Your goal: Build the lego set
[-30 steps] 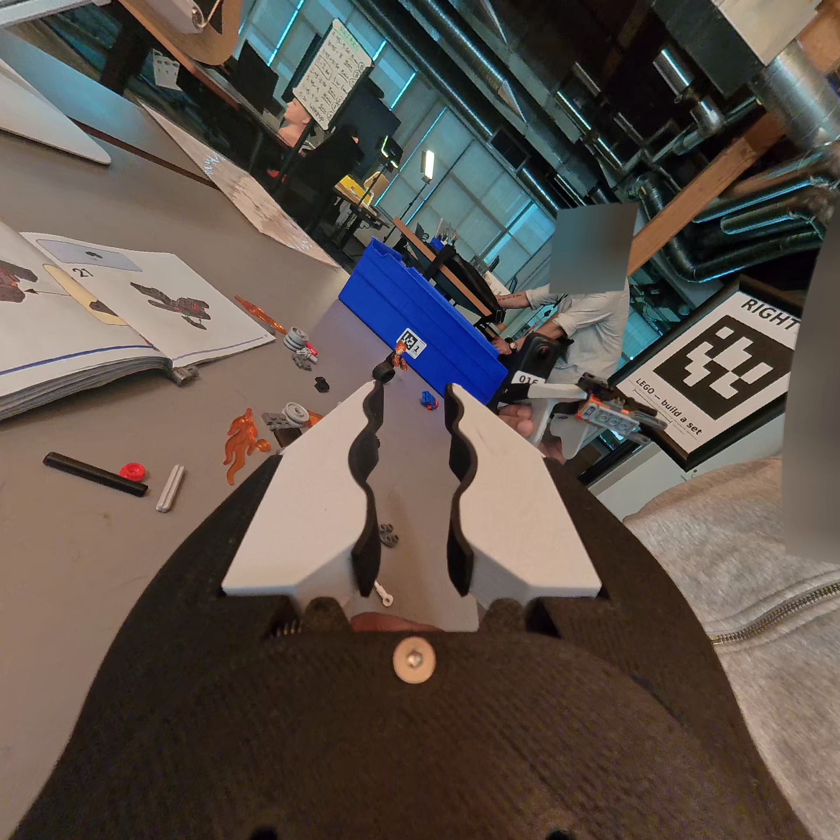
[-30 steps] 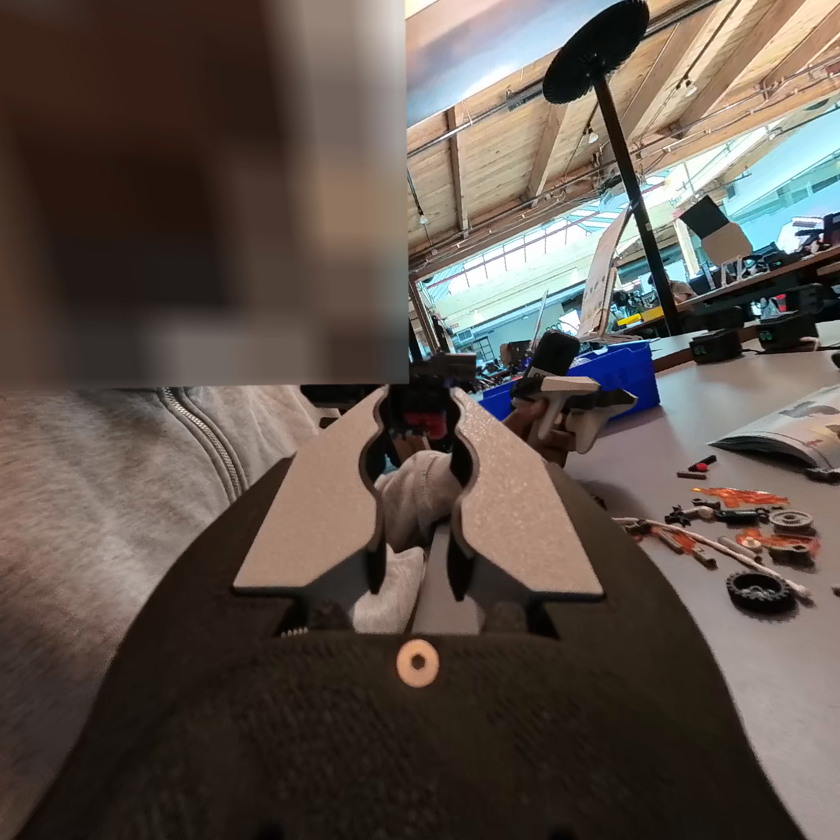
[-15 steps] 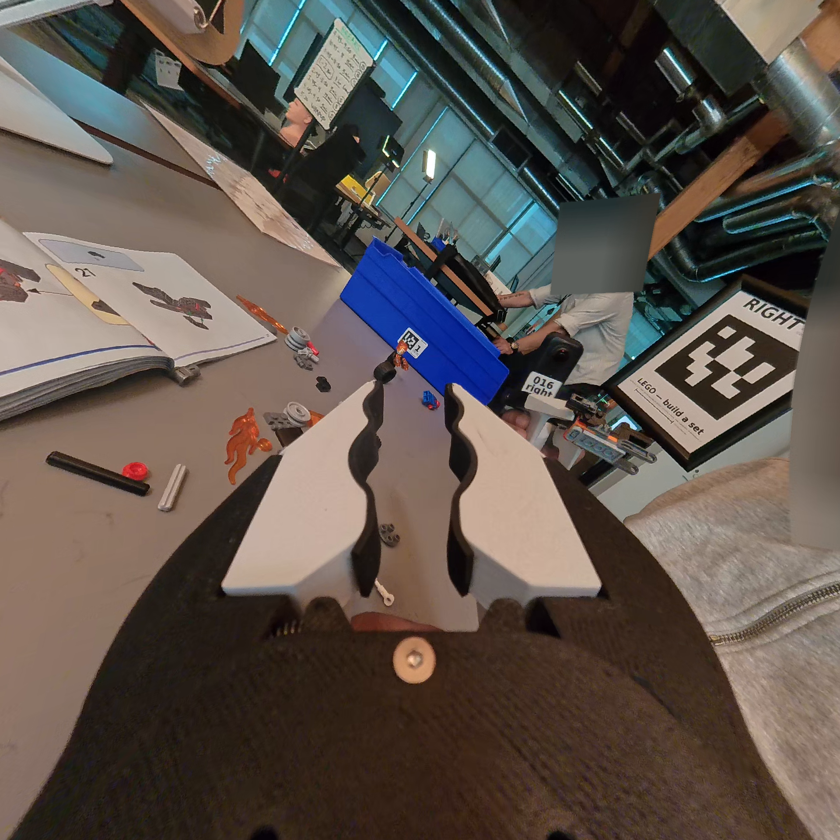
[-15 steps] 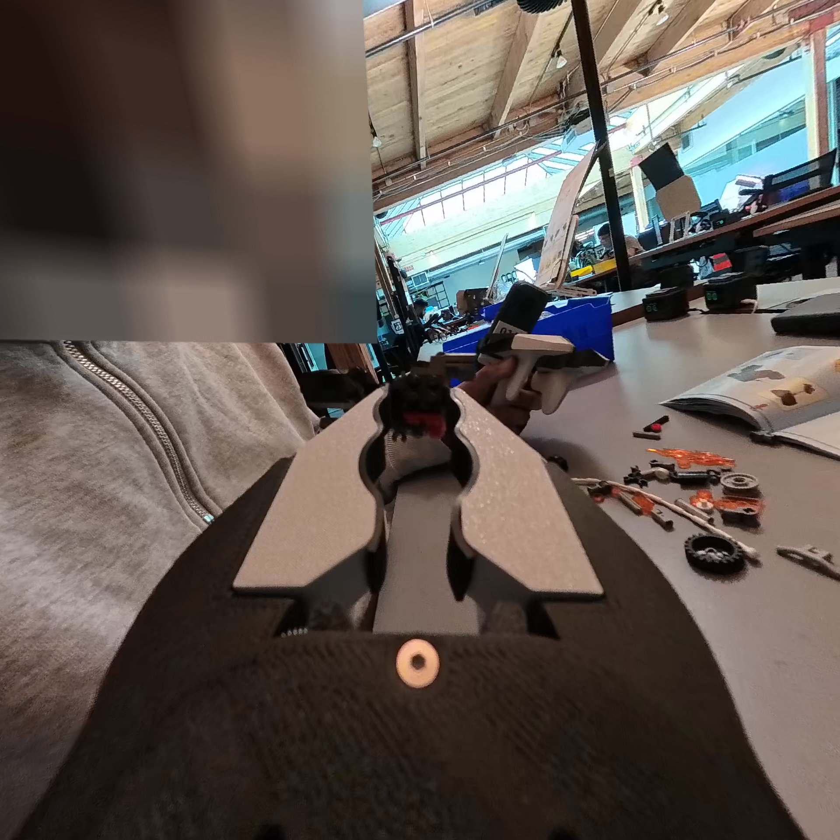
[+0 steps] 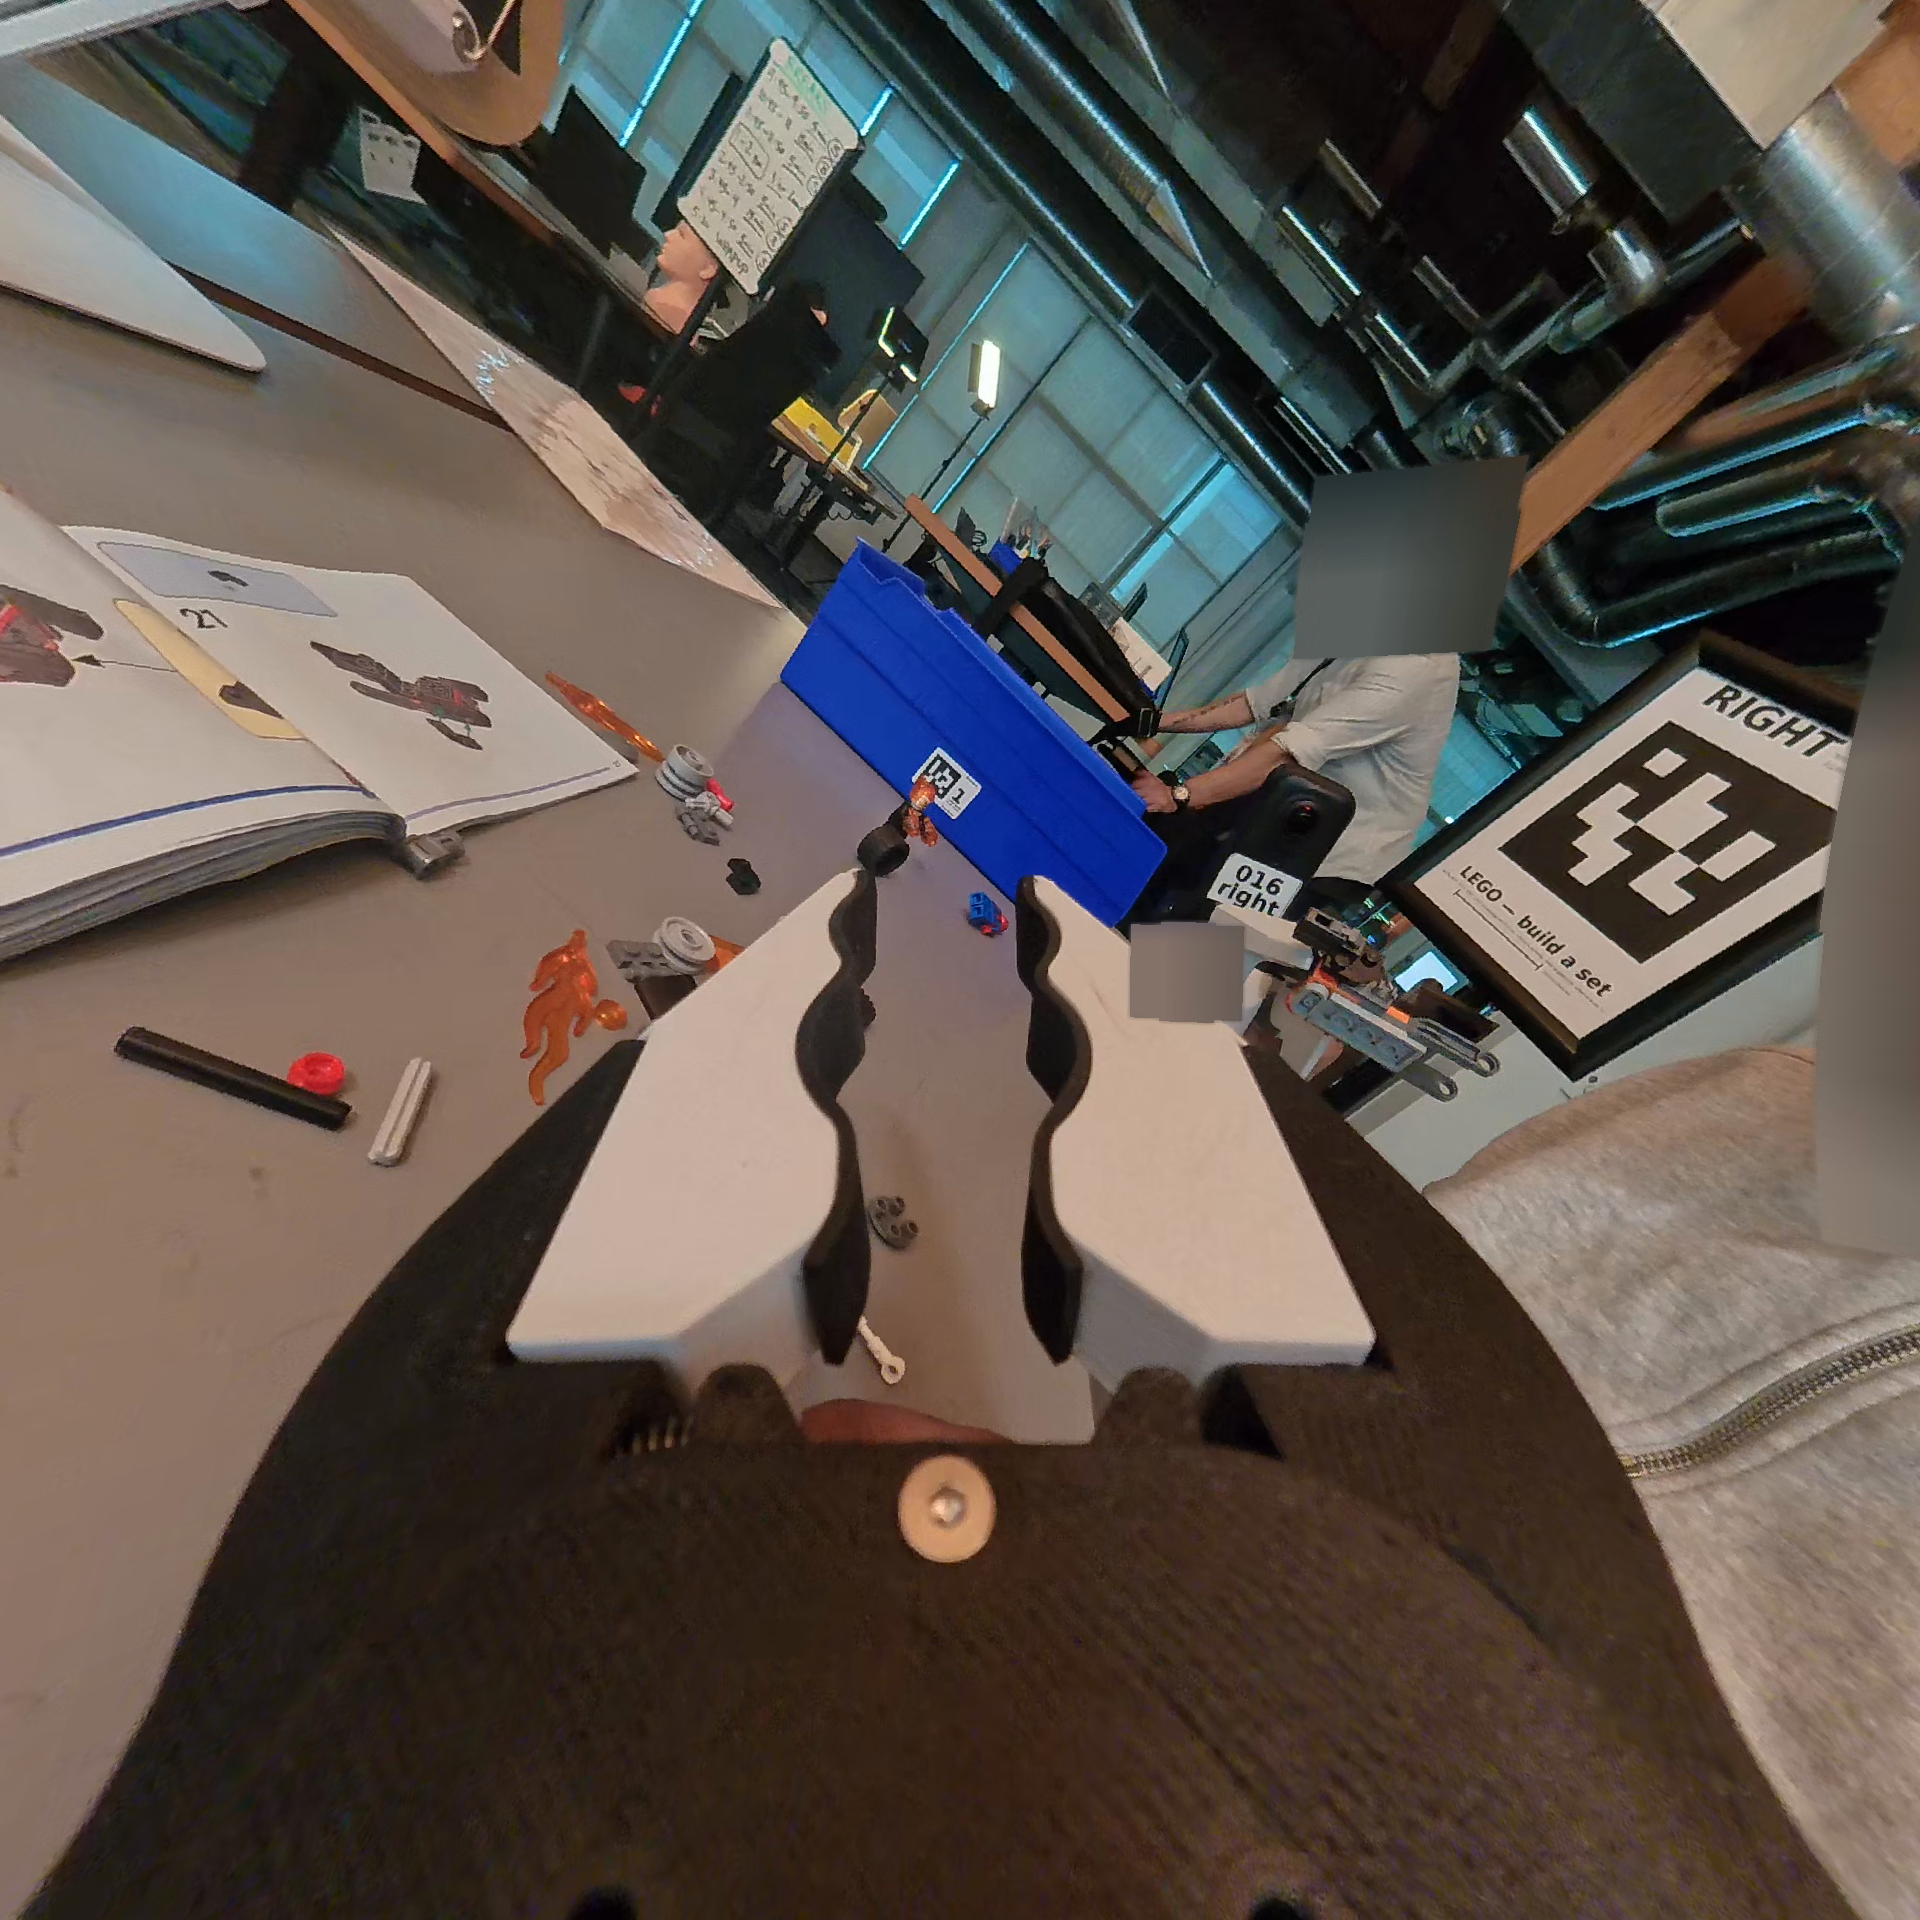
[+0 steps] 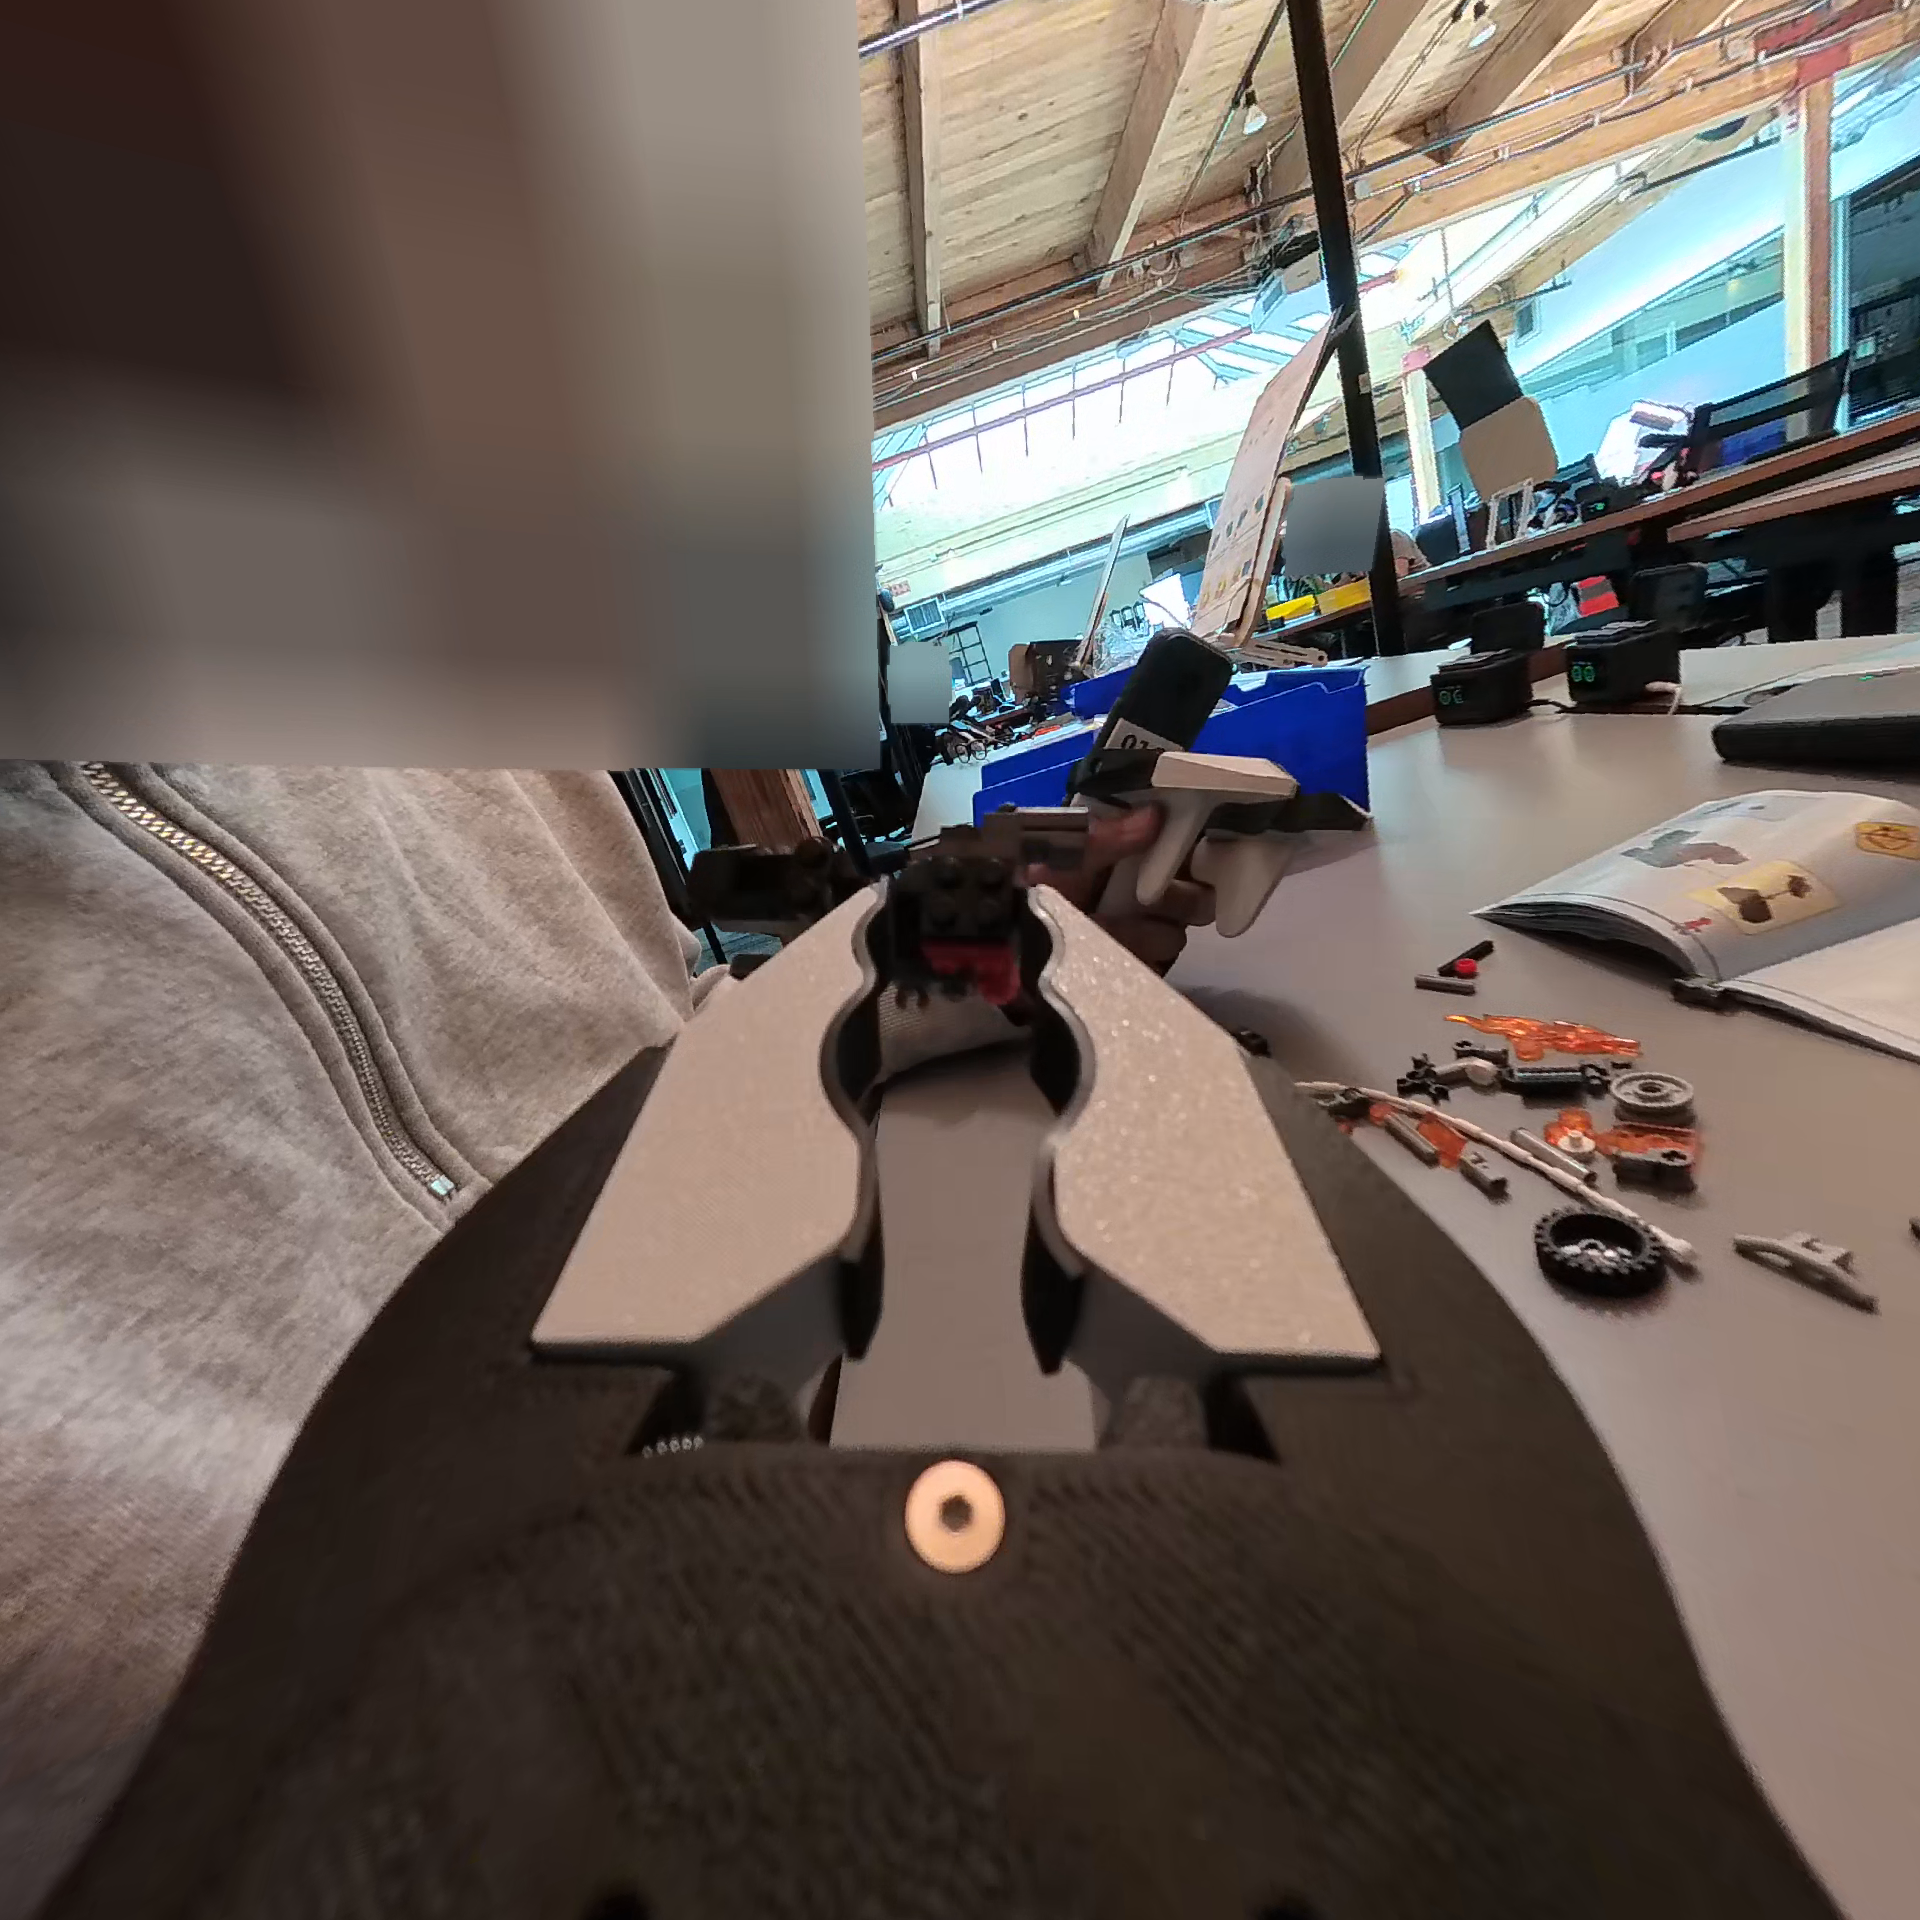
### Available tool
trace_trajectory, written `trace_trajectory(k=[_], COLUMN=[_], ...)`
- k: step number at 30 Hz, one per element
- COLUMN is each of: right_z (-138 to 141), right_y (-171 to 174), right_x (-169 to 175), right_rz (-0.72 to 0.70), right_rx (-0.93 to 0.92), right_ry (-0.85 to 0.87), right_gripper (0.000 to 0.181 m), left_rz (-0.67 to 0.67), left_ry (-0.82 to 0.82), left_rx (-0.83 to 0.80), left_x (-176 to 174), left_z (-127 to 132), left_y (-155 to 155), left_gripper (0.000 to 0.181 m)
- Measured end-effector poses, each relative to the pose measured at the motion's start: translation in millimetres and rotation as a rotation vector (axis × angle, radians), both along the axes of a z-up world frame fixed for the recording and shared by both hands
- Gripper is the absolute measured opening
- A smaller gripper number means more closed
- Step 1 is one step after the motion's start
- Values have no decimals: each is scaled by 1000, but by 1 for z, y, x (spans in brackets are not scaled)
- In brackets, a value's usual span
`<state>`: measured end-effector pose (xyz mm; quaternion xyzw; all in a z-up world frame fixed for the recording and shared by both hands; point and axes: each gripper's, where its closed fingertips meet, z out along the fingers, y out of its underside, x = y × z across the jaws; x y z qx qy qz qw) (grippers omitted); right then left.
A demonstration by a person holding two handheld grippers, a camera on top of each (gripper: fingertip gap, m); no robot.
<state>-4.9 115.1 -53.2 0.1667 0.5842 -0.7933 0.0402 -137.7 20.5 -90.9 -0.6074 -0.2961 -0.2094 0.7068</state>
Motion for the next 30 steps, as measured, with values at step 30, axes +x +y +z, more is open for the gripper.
trace_trajectory(k=[30], right_z=[-3], right_y=[-4], right_x=[-3], right_rz=[-41], right_rx=[41], right_ry=[4], right_gripper=[21], left_rz=[-2], left_ry=[-5], left_rx=[-2], left_x=[0], left_z=[-1], left_y=[0], left_gripper=[25])
